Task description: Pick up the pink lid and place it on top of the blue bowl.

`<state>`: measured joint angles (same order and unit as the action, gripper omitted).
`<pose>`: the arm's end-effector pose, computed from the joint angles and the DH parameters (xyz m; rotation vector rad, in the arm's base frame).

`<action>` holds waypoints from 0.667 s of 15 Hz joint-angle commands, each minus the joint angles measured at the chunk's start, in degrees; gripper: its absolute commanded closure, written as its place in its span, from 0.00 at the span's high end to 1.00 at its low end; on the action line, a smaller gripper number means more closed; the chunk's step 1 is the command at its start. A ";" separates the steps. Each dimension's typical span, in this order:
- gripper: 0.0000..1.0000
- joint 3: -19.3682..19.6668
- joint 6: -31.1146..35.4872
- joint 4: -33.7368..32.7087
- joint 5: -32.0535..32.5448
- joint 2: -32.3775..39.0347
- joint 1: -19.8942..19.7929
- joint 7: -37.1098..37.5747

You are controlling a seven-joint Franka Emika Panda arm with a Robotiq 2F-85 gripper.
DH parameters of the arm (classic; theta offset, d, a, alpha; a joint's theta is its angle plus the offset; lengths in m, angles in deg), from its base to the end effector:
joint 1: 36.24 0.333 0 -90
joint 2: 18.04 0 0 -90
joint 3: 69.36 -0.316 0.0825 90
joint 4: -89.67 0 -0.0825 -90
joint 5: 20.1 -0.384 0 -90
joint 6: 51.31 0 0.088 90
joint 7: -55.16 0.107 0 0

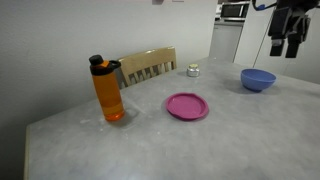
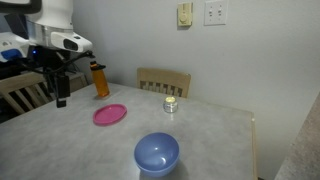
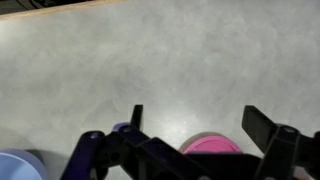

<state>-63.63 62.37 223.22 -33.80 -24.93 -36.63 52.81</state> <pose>0.4630 -0.0348 0.3708 -2.8785 0.2674 0.3061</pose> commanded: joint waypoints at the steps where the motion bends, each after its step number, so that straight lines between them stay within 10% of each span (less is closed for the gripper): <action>1: 1.00 -2.04 -0.10 -7.65 -1.41 9.68 0.10 2.11; 10: 1.00 -5.10 -1.82 -16.60 -3.77 21.64 -0.23 -0.17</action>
<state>-68.00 60.67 206.72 -37.79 -3.28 -36.14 52.48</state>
